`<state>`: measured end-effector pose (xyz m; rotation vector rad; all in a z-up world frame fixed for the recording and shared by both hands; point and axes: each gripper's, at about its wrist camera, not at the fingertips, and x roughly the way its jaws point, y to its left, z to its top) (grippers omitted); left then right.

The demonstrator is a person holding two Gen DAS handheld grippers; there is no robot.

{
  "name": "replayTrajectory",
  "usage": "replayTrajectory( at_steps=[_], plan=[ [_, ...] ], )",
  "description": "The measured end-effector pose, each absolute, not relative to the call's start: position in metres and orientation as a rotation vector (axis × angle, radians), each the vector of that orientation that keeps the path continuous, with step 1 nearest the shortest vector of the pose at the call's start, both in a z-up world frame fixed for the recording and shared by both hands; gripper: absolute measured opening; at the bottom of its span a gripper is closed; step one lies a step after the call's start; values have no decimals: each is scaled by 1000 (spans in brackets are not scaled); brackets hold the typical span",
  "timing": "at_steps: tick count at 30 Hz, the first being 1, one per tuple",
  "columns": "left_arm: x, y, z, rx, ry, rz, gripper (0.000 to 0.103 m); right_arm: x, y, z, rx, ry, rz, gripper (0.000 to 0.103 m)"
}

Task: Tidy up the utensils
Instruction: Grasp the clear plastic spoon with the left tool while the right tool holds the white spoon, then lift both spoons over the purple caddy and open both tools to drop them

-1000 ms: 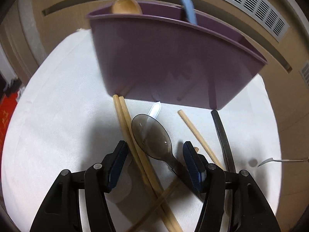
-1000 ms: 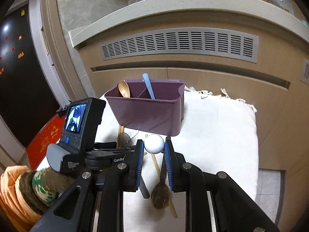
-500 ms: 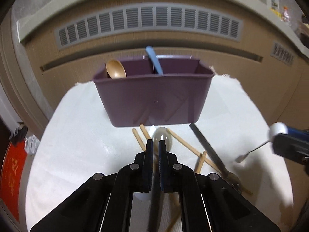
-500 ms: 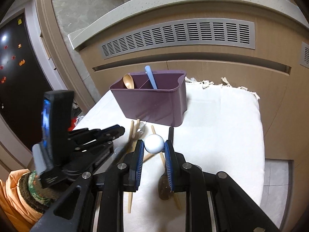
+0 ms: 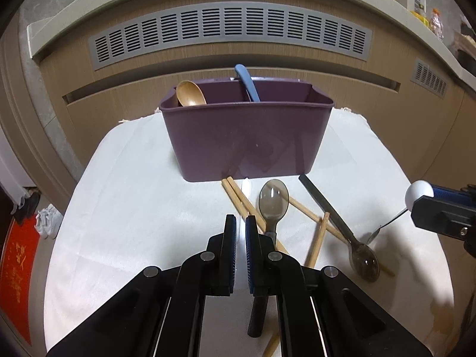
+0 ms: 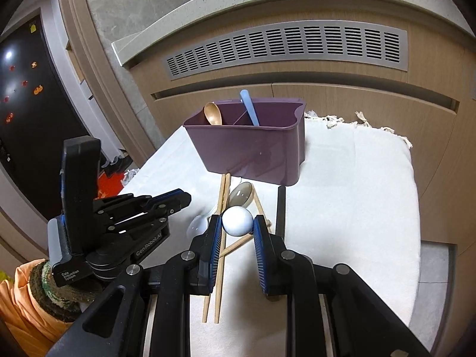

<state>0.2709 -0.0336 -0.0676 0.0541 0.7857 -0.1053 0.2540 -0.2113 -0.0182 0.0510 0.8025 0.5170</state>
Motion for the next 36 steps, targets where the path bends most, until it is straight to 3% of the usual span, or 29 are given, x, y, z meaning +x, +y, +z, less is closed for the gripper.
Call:
replayTrajectory(
  at_steps=[3,5,6,7,14,16,21,24,30,36],
  plan=[
    [277,-35,-71,53,813,-143,12,255,-216,-17,63,799,520,21],
    [281,-31,-71,32,828,-198,39,255,-219,-16,70,794,516,21],
    [282,-29,-71,25,825,-227,64,254,-221,-15,74,792,516,21],
    [282,-29,-70,25,815,-244,77,254,-223,-15,77,788,516,21],
    [309,-54,-78,154,862,-318,75,255,-228,-15,101,780,528,21],
    [323,-63,-86,178,906,-354,60,254,-229,-14,103,779,527,21],
    [358,-68,-105,152,999,-324,57,252,-234,-10,107,778,518,21],
    [357,-74,-105,175,978,-326,33,251,-238,-6,123,785,521,21],
    [331,-67,-102,147,945,-336,33,242,-238,4,115,784,519,21],
    [274,-35,-54,87,774,-339,33,227,-230,18,86,776,532,21]
  ],
)
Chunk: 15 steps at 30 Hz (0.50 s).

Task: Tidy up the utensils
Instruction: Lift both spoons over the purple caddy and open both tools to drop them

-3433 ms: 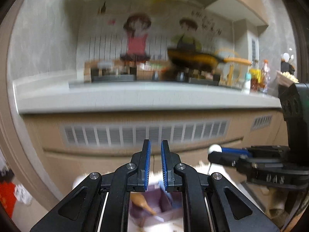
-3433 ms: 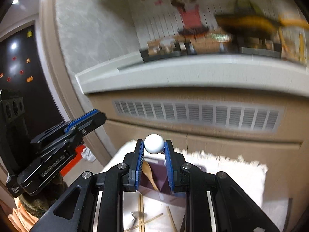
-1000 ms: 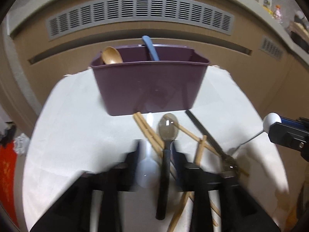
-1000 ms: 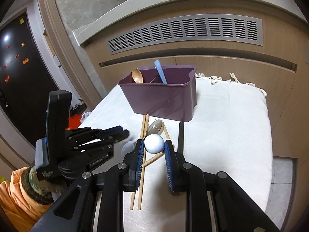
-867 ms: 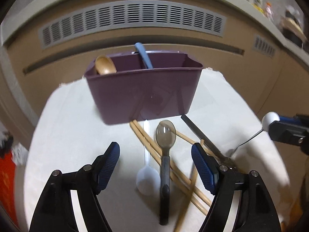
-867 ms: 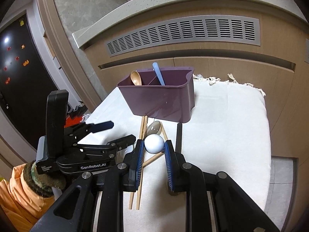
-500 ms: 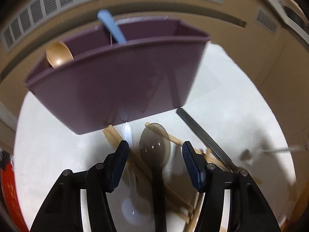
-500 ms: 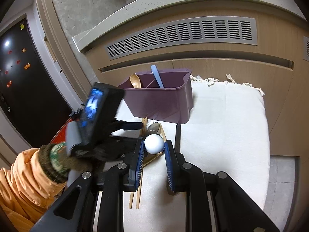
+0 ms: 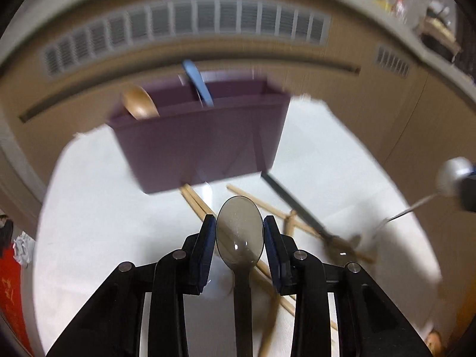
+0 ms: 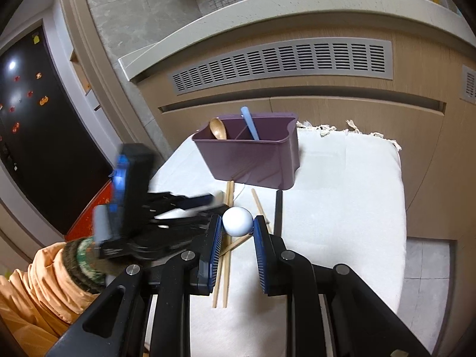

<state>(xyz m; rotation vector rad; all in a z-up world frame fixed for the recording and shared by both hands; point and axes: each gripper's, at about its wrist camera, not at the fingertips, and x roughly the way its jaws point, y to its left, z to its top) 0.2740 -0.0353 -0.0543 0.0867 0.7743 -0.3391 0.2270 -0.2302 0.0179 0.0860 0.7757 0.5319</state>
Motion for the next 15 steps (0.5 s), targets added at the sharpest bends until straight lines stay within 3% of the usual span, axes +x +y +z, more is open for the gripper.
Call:
replayTrajectory(
  at_steps=[5,11,15],
  plan=[
    [239,-13,16,42,581,-344,33,219,-222,52,80,704,542,21],
    [236,11,147,-12,223,-362,33,231,-213,157,89,498,613,21],
    [246,24,191,-79,-1,-334,34,261,-204,203,120,432,632,21]
  ],
)
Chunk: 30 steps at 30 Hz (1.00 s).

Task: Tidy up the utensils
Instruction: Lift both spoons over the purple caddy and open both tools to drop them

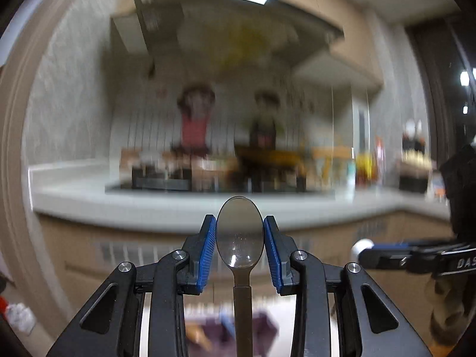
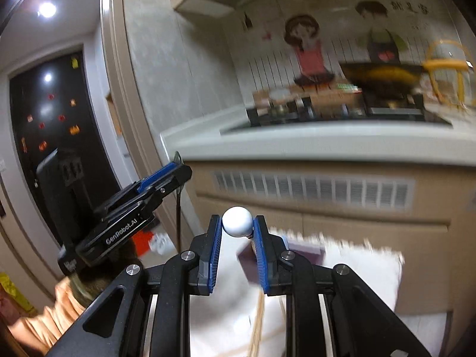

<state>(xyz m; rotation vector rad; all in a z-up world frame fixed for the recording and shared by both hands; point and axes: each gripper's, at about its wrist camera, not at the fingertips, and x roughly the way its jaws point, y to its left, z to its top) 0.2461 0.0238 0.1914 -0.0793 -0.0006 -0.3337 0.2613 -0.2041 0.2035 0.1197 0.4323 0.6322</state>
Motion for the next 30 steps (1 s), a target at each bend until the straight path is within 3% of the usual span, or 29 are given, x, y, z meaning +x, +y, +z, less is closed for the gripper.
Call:
replayTrajectory(
  at_steps=[4,12,24,25,26,30],
  plan=[
    [282,34,192,-155,-92,-278,34,294,-197,206,135,407,608,21],
    [377,20,124,-149,17,-200,34,375,-186,124,194,589,616,21],
    [440,16,6,-185,366,-211,35,421,-172,15,214,829,605,21],
    [441,15,-1,-182,395,-211,35,422,-170,10,210,838,608,23],
    [439,15,-5,-186,417,-216,36,421,-169,8,203,838,608,31],
    [422,26,-11,-232,453,-220,48,399,-167,16,100,743,517,51]
  ],
)
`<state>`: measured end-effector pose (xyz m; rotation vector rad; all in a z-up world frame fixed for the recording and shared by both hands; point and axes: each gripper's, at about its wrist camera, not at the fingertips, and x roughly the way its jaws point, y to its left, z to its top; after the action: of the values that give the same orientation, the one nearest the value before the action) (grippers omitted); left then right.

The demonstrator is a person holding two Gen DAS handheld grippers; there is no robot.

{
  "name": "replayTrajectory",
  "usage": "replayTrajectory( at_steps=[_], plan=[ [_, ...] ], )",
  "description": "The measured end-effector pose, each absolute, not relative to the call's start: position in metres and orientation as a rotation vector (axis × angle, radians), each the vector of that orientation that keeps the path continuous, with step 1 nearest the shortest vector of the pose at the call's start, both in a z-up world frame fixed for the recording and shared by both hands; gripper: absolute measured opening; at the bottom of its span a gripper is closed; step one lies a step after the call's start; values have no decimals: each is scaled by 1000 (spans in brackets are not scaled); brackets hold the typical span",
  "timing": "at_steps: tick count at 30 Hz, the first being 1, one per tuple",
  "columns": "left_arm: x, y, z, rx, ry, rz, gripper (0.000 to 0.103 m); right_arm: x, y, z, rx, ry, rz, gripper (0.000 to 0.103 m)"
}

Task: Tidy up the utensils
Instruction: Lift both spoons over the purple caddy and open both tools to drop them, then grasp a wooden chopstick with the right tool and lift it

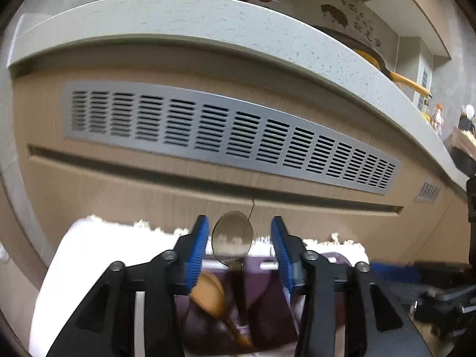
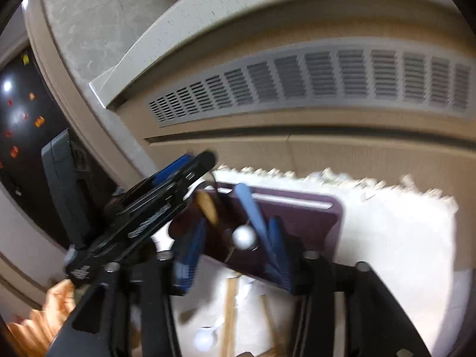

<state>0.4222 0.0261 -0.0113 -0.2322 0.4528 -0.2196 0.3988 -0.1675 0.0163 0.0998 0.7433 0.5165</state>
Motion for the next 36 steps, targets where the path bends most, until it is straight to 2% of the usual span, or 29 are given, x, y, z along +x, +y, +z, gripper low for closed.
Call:
replayTrajectory(
  at_steps=[2,4,8,15,18,25,27,29,31,36],
  plan=[
    [402,37,-11,-229,458,-193,53,385,-168,24,34,688,467,63],
    [387,44,-9,-209,468,-159,60,372,-168,28,-19,652,418,70],
    [350,53,-19,-147,551,-107,65,349,-174,24,-84,636,356,85],
    [291,41,-61,-39,691,-156,71,305,-184,-9,-212,674,290,90],
    [270,33,-77,-15,743,-187,73,287,-184,-23,-297,675,242,99],
    [252,31,-87,-13,791,-142,77,270,-171,-51,-278,758,340,100],
    [250,34,-85,-2,780,-101,80,274,-162,-55,-248,788,379,92],
    [248,41,-83,-8,774,-76,83,283,-147,-63,-239,851,440,48],
    [249,46,-81,-25,777,-71,84,291,-134,-73,-237,907,473,29],
    [251,59,-85,-69,792,-76,84,297,-108,-90,-280,959,494,17]
  ],
)
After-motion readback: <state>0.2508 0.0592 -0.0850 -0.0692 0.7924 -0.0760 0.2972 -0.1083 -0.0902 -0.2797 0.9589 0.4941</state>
